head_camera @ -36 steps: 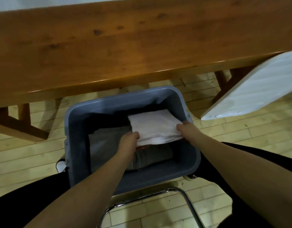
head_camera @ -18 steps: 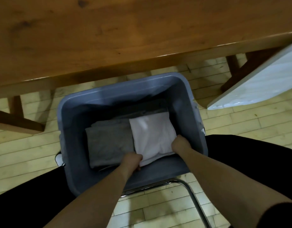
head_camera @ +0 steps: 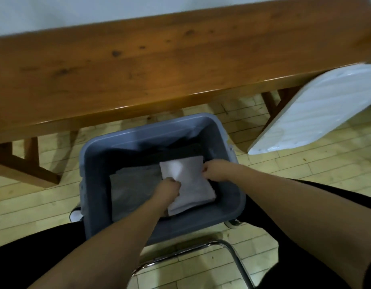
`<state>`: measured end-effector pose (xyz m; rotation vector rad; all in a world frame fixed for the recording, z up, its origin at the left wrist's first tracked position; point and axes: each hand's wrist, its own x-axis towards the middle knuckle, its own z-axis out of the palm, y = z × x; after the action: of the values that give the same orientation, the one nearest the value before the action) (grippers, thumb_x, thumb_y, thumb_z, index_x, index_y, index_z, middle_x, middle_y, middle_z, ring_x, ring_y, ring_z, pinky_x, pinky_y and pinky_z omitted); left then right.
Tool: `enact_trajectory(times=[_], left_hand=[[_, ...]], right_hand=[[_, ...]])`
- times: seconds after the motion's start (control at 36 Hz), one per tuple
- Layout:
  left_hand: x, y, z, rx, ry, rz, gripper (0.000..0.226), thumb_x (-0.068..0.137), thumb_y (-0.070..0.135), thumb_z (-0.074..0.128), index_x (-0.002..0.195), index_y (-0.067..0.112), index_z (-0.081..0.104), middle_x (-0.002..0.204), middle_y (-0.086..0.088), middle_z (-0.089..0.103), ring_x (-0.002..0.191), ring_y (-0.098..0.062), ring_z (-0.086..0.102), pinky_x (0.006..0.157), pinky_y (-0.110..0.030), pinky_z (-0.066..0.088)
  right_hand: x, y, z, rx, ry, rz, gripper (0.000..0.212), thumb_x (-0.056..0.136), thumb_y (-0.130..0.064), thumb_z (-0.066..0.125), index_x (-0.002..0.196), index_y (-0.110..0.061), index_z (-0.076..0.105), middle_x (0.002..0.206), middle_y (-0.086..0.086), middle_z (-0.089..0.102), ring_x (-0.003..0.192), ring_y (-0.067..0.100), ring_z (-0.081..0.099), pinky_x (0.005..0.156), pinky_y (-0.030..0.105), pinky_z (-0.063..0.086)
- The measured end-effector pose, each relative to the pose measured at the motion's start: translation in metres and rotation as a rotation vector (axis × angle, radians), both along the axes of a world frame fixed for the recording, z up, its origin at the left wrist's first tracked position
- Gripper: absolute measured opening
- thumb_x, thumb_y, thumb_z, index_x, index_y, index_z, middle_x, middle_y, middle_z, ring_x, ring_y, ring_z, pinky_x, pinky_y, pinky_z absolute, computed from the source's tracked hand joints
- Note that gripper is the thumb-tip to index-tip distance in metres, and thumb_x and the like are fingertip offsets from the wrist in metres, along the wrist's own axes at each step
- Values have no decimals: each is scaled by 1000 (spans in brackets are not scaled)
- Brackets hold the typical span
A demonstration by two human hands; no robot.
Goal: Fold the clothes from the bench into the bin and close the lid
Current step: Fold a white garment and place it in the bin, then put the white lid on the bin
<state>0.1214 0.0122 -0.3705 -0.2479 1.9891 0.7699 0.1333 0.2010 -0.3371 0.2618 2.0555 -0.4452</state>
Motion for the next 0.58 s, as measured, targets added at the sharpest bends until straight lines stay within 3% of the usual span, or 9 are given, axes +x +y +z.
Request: enact_trajectory(times=[0.06,0.17,0.25,0.33,0.39,0.44,0.58], left_hand=[[-8,22,28,60,88,-28,17,99,22,47,94,10,58,87,-9,65,66,-17,55,53,-22,42],[-18,74,88,235,256,-86,23,98,22,51,96,2,63,88,-16,68,68,-23,57,63,-32,48],[-24,111,124,334,322,-188,26,99,22,49,98,1,64,89,-19,68,78,-32,62,76,-42,53],[-26,153,157,367,437,-293,16,97,25,49,91,16,61,80,-5,66,70,-23,60,63,-35,47],[-25,180,174,377,492,-333,11,96,27,51,93,19,59,79,-1,63,68,-17,57,57,-29,42],[-24,207,185,390,527,-356,12,95,28,54,99,19,59,89,-2,64,78,-19,60,65,-32,46],[-23,271,201,371,524,-375,16,95,26,56,110,22,55,93,6,56,95,-20,58,85,-35,51]], right_hand=[[-6,18,42,-6,99,3,34,98,-31,47,124,-15,64,119,5,64,108,26,59,86,34,45],[-7,66,109,73,247,38,31,99,-32,45,115,-16,66,110,8,67,98,27,61,78,34,46],[0,107,146,218,427,2,31,100,-30,43,116,-15,65,109,7,66,101,28,61,78,34,47],[19,158,170,337,699,-171,26,99,-24,43,113,-16,63,103,4,64,97,27,60,74,34,47],[30,190,178,423,874,-253,23,96,-20,47,114,-15,61,110,6,62,99,28,58,77,38,50],[38,219,181,522,962,-265,31,93,-17,52,124,-14,57,123,7,56,110,30,53,85,42,49],[48,273,177,609,926,-330,59,91,-20,59,145,-16,39,150,5,39,136,28,38,103,42,39]])
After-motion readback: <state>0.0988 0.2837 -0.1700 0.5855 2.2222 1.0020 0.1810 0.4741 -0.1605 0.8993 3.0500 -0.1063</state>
